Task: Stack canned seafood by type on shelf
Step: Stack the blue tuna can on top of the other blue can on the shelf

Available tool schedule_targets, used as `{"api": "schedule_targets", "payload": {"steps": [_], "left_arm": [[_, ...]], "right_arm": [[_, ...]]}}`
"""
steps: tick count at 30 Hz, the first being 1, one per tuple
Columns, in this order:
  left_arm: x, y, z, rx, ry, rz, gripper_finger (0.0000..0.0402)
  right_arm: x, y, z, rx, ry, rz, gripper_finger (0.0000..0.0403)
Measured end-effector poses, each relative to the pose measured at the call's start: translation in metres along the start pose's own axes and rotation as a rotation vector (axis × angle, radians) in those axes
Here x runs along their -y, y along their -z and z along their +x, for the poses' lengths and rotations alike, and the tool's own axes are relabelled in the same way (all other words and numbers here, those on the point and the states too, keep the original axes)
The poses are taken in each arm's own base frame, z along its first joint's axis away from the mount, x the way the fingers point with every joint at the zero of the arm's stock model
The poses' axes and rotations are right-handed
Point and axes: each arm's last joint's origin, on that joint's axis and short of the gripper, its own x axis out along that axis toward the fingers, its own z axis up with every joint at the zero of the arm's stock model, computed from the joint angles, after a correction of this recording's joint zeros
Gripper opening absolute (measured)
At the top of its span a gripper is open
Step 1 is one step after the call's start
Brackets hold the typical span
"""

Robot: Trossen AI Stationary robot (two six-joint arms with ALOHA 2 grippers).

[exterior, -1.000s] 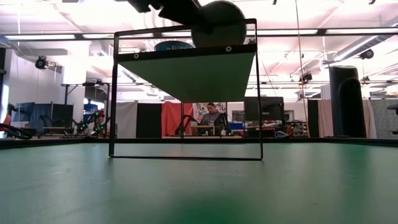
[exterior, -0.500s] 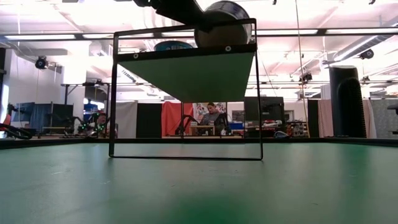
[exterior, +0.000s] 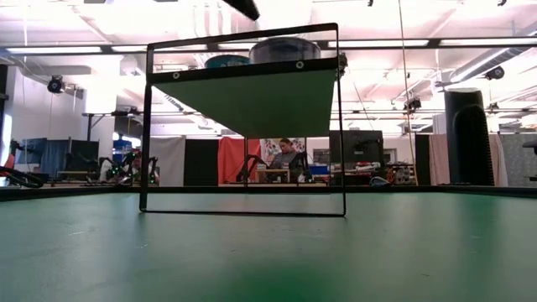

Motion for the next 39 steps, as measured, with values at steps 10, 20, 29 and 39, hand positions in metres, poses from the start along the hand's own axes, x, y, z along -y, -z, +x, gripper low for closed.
{"api": "schedule_targets", "payload": {"steps": [10,20,29,39], "left_arm": [[0.038,0.0,-0.024,0.025,0.069,-0.012,0.029],[0.118,-0.01,-0.08,0.32,0.204,-0.07,0.029],[0.198,-0.003,-0.086,0.443,0.226,-0.093,0.029],[0.282,0.005,-0.054,0.546,0.344,-0.216,0.029]], "right_arm": [[-0.009,0.003,-0.004,-0.029,-0.213,-0.009,0.0248],[-0.059,0.008,-0.054,0.025,-0.552,-0.084,0.0159],[-0.131,0.039,-0.072,-0.052,-0.524,0.074,0.0107],[-0.202,0.066,-0.069,-0.296,-0.615,0.396,0.0071]]}}
